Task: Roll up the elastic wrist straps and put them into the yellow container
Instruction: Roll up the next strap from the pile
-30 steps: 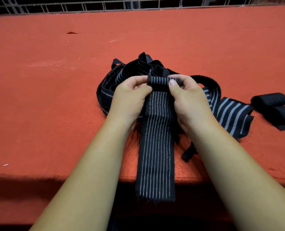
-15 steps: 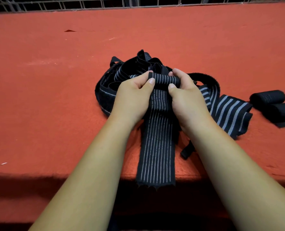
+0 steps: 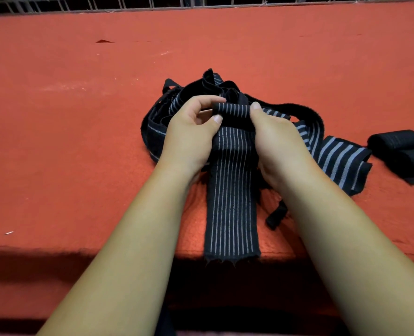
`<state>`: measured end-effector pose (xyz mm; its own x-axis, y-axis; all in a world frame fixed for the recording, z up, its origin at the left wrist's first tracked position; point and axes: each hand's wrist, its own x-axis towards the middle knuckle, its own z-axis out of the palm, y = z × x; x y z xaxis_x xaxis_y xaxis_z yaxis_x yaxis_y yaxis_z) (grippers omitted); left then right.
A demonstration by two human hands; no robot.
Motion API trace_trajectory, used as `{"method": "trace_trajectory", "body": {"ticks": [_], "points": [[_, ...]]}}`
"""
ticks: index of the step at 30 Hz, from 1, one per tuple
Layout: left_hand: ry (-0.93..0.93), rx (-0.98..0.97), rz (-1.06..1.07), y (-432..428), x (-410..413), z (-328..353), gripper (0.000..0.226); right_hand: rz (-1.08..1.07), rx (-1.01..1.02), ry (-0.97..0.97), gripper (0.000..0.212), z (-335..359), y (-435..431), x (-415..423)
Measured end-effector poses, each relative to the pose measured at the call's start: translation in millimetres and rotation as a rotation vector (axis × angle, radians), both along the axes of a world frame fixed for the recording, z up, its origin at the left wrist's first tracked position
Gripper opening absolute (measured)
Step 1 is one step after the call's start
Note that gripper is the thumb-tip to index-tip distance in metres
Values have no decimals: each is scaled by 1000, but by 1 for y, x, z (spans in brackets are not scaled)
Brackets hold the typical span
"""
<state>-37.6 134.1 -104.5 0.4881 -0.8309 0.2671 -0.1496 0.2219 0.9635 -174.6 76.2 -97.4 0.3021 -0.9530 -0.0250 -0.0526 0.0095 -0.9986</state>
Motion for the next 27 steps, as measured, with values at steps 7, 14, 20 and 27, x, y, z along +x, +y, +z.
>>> {"method": "trace_trajectory", "body": {"ticks": [7,14,20,27], "points": [[11,-18,-75,1,-2,2,44,3,3,104,63,3,-6,-6],[105,35,-34,-3,-8,4,32,-80,-69,-73,41,4,1,-2],[-58,99,-79,2,-14,8,21,-110,-136,-131,27,6,3,-2],[-99,80,-139,2,-15,6,32,-95,-133,-231,28,7,1,-2]]}}
